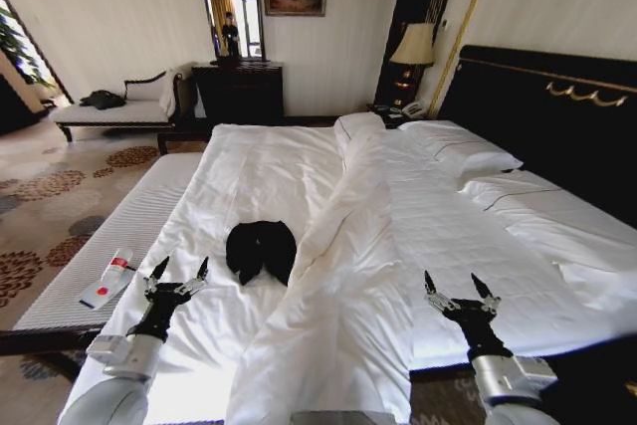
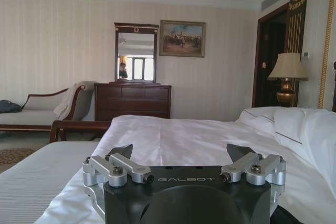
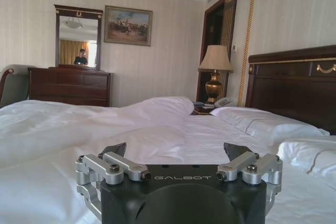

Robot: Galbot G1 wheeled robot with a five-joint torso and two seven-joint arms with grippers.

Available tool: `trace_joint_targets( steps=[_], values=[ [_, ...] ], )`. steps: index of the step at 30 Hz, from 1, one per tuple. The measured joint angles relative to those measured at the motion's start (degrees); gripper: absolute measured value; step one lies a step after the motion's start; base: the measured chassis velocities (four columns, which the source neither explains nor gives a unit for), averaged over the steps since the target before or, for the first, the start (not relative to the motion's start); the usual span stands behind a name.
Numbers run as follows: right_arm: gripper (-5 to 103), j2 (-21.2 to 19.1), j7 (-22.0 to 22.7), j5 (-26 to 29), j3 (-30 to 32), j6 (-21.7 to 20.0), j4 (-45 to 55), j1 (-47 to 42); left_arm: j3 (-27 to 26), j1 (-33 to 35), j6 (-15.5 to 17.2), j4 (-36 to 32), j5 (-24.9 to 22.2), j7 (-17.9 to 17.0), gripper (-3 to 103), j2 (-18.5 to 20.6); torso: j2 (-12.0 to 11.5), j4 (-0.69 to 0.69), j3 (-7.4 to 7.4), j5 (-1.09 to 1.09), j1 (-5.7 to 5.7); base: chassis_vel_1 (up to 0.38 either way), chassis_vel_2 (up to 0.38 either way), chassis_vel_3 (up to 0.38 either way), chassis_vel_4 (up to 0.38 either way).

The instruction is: Fold the clothes on the bed.

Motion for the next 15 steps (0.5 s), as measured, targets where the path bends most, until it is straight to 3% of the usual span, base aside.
trace_joint_targets(
  steps=[9,15],
  values=[
    [100,0.2,0.5,-0.8,-0.7,-0.8,3.2,-2.8,0.3,-0.1,0.0,-0.4,0.0,0.0,100,-0.4,0.0,0.01,0.00,0.01,0.00,0.116,0.193,-0.122,-0.193],
    [100,3.0,2.1,-5.6,-11.3,-0.6,3.2,-8.3,-0.4,0.2,-0.1,0.3,-0.1,-0.1,100,-0.6,0.0,-0.02,0.00,-0.02,0.01,0.102,0.143,-0.087,-0.139]
  ],
)
